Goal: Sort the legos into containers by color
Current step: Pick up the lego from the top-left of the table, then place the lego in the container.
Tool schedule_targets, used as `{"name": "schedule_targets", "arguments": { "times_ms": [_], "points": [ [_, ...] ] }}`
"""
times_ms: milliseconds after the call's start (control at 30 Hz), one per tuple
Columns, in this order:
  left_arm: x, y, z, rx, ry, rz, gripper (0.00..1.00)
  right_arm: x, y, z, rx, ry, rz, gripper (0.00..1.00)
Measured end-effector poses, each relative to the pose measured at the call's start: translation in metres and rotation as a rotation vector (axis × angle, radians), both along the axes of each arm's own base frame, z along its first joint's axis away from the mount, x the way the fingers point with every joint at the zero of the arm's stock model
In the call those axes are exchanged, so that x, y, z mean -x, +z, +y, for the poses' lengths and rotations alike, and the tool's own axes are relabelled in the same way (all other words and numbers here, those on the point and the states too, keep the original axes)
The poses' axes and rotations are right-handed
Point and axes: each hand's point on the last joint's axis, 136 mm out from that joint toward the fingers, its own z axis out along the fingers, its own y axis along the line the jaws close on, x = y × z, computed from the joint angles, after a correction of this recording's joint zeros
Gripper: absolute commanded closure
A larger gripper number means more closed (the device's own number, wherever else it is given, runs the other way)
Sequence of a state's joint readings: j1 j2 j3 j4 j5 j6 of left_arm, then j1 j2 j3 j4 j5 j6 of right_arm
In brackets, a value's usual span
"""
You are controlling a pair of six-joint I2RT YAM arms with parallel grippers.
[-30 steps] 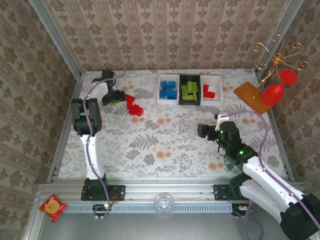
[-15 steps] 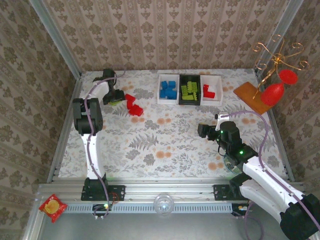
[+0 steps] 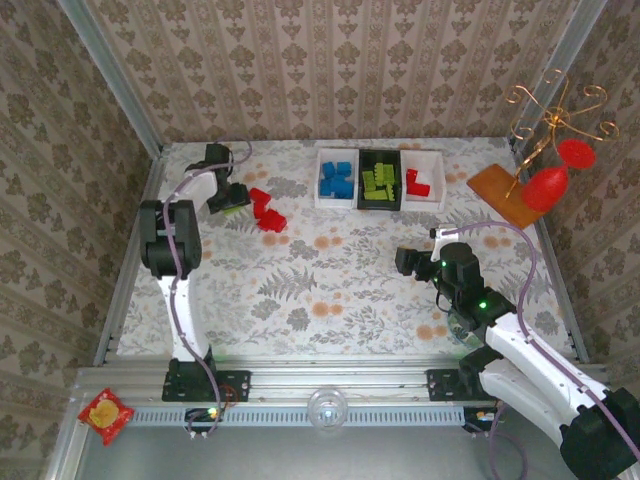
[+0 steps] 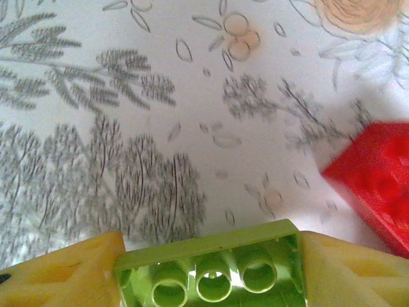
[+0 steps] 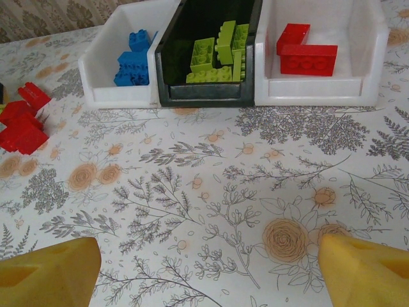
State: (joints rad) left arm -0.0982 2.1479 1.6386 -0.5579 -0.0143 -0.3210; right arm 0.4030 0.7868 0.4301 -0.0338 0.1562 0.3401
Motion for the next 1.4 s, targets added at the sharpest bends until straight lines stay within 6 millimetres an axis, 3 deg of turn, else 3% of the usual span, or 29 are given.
{"name": "schedule_targets", "arguments": {
  "times_ms": [167, 267, 333, 533, 633, 733, 867, 1100, 1267, 1400],
  "points": [
    [0.020, 0.055, -0.033, 0.019, -0.066, -0.132, 0.37, 0.000, 0.001, 0.000, -0.001, 0.000, -0.004, 0.10],
    [0.030, 0.092, -0.077, 0.053, -0.147, -0.244, 0.37, 0.000, 0.001, -0.001, -0.002, -0.003, -0.004, 0.10],
    [0.040, 0.105, -0.120, 0.081, -0.229, -0.288, 0.36, -0.001, 0.001, -0.003, -0.001, -0.011, -0.003, 0.10],
    [0.066, 0.109, -0.243, 0.162, -0.470, -0.331, 0.37, -0.002, 0.004, -0.014, 0.000, -0.051, -0.013, 0.10],
    [0.059, 0.107, -0.292, 0.195, -0.540, -0.355, 0.37, -0.001, 0.002, -0.016, 0.004, -0.059, -0.011, 0.10],
    [0.044, 0.104, -0.326, 0.207, -0.583, -0.380, 0.37, 0.001, -0.004, -0.017, 0.010, -0.061, 0.005, 0.09],
    [0.027, 0.099, -0.360, 0.212, -0.629, -0.407, 0.38, 0.002, -0.006, -0.017, 0.011, -0.061, 0.008, 0.09],
    [-0.002, 0.105, -0.400, 0.195, -0.699, -0.466, 0.33, 0.002, -0.006, -0.017, 0.011, -0.061, 0.008, 0.10],
    [-0.012, 0.110, -0.412, 0.189, -0.742, -0.501, 0.21, 0.002, -0.006, -0.018, 0.012, -0.062, 0.008, 0.09],
    [-0.011, 0.113, -0.411, 0.169, -0.767, -0.504, 0.15, 0.002, -0.006, -0.018, 0.012, -0.062, 0.008, 0.10]
  ]
}}
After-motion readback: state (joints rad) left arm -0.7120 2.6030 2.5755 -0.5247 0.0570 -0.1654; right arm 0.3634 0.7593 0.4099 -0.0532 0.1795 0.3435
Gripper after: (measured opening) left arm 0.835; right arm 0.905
